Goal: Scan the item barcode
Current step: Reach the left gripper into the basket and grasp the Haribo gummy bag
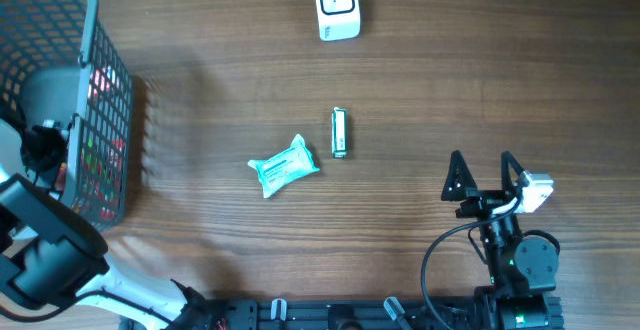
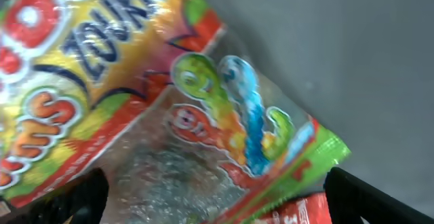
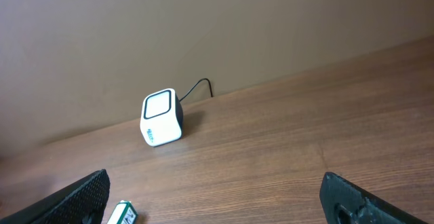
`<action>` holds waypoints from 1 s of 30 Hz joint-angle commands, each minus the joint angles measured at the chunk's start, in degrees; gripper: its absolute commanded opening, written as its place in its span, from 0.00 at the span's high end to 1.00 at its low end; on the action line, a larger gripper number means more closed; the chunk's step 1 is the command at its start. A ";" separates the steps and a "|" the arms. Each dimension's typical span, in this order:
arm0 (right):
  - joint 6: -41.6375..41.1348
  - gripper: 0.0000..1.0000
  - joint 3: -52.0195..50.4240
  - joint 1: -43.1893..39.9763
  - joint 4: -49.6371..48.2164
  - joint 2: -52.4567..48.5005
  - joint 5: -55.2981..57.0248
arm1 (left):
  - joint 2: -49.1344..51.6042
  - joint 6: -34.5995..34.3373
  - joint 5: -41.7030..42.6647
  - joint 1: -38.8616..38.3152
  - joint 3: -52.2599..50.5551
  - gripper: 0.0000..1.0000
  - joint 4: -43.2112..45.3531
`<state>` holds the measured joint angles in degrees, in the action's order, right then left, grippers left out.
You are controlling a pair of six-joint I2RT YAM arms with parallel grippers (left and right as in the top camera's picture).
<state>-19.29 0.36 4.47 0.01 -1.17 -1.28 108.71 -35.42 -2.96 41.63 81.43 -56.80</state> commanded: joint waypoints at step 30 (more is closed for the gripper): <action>-0.35 0.00 -0.04 -0.24 -0.20 0.15 -0.31 | -19.21 -6.60 2.54 0.22 -0.02 0.96 7.17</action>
<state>-19.29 0.36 4.47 0.01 -1.17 -1.28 100.86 -43.55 -3.29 42.00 73.43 -48.99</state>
